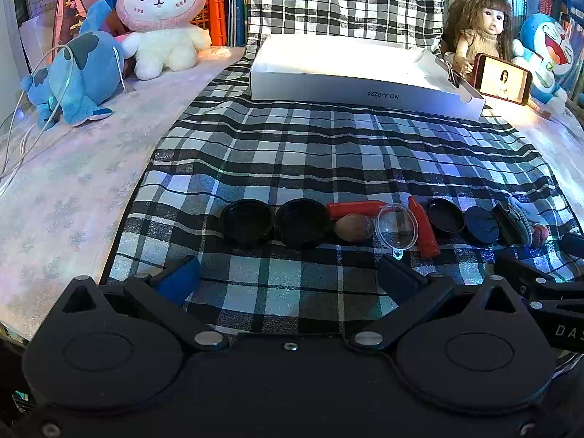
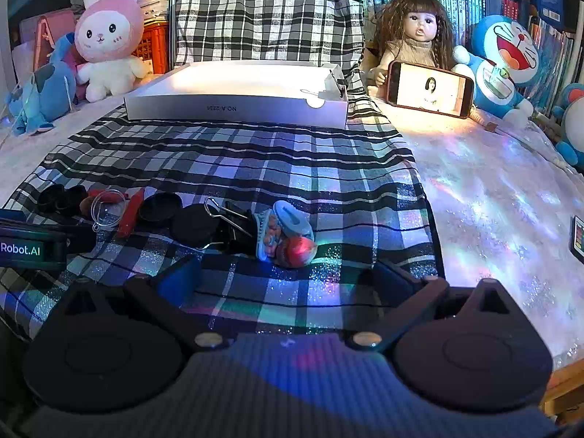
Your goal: Organize rigid objects
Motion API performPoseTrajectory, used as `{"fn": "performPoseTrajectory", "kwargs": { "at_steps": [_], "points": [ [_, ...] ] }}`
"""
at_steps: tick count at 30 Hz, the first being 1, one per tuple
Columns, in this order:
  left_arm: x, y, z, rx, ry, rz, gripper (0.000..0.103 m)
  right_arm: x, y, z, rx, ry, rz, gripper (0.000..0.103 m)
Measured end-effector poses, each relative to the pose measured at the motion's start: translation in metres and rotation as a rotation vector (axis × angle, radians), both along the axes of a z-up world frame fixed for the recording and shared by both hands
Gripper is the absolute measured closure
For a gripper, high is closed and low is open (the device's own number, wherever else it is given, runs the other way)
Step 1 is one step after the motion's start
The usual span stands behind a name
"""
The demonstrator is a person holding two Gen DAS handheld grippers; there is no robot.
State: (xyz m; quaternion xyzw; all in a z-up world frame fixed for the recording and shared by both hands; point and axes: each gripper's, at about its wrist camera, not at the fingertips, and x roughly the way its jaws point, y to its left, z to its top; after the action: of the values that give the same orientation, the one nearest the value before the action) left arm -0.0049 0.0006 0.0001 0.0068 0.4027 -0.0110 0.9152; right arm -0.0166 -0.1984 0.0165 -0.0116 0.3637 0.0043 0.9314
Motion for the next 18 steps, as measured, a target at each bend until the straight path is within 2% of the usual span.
{"fn": "performPoseTrajectory", "kwargs": {
  "at_steps": [8, 18],
  "points": [
    [0.001, -0.001, 0.001, -0.001, -0.011, -0.006, 0.0, -0.004, -0.001, -0.003, 0.003, -0.043, 0.005, 0.0],
    [-0.011, 0.004, -0.008, -0.007, -0.123, -0.05, 0.0, -0.011, -0.004, -0.01, 0.019, -0.112, 0.031, 0.0]
  ]
}}
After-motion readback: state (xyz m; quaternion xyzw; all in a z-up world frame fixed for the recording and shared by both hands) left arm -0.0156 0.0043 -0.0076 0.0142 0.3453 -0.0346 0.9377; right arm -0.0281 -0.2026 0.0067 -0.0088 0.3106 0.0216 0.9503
